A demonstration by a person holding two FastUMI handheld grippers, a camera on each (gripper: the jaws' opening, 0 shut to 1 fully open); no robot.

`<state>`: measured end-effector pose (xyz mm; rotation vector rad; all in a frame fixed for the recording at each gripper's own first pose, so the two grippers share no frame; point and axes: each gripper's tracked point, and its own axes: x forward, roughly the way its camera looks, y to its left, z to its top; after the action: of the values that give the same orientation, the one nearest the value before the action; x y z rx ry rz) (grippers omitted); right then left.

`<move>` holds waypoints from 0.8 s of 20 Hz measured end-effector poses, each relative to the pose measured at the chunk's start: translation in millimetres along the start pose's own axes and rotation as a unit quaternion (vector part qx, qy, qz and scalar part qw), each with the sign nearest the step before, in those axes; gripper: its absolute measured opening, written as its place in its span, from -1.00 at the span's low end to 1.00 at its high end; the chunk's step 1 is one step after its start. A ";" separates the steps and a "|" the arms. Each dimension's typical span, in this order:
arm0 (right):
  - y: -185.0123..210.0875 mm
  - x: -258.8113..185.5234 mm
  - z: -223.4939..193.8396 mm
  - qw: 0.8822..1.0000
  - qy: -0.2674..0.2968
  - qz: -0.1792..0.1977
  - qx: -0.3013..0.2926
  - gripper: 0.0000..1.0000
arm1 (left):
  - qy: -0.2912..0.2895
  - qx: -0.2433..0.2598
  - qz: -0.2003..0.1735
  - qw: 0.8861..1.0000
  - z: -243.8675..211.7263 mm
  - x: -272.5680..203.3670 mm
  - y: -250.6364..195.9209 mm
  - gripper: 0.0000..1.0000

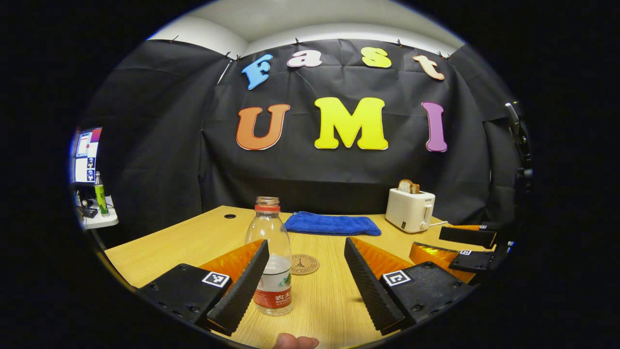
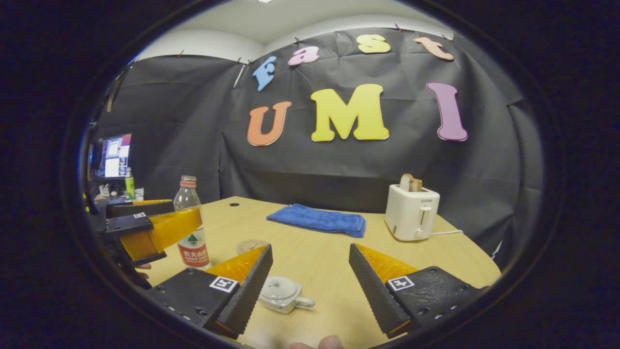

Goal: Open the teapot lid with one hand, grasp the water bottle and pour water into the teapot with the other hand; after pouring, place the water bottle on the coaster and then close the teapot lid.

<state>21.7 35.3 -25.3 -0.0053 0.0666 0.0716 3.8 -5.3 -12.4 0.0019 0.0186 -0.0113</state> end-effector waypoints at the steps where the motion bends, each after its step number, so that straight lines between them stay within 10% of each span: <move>1: 2.7 -5.0 -4.6 1.000 -0.005 0.004 0.009 0.96 | -0.004 0.007 0.003 1.000 -5.1 -3.5 1.5 0.97; 13: 29.8 -9.5 -46.1 0.999 0.046 0.010 0.002 0.93 | 0.015 -0.020 -0.004 1.000 -29.2 -45.5 6.4 0.97; 16: 41.2 -0.9 -44.4 0.998 0.055 0.019 -0.003 0.62 | 0.005 -0.007 -0.017 1.000 -20.9 -46.3 8.9 0.96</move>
<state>14.8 76.0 -69.7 -0.0142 0.1766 0.1093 -42.8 4.1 -32.4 -0.0117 0.0292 -0.0449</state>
